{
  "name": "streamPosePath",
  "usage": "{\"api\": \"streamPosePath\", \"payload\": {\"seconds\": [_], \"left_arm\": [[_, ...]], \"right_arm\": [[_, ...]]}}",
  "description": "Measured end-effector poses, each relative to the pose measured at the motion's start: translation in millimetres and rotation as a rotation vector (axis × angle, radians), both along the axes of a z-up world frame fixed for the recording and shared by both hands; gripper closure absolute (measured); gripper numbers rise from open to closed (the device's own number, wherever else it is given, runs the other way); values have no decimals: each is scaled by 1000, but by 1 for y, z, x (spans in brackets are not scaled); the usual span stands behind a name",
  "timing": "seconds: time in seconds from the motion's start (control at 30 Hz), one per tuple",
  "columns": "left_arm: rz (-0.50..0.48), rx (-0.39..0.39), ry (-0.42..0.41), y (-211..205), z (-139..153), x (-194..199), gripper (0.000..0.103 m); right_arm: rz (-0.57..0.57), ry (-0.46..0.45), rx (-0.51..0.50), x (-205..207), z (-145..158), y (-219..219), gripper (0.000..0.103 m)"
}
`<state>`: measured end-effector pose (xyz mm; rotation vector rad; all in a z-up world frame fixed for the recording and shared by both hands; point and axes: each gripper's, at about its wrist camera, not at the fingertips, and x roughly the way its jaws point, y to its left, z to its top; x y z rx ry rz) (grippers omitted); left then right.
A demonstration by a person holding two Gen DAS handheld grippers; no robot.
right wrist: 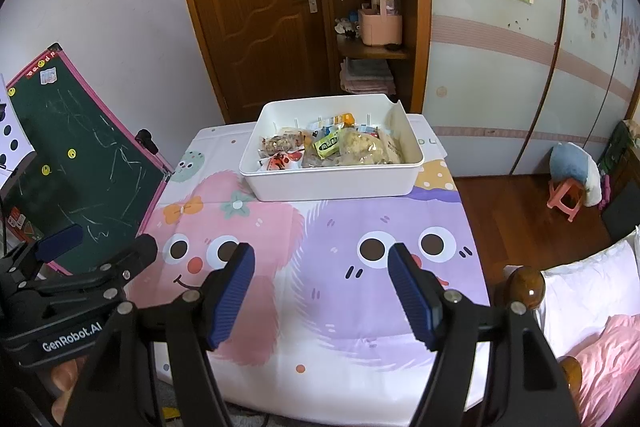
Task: Organize snacks
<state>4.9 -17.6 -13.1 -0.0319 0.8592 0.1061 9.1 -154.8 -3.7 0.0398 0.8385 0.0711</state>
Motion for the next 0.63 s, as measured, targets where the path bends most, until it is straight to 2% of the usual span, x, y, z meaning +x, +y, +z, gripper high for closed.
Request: {"api": "streamPosePath", "payload": {"seconds": [0.63], "left_arm": [[3,-1,0,-1,1,0,1]], "right_arm": [[-7,6,2,0,-4,2,33]]}}
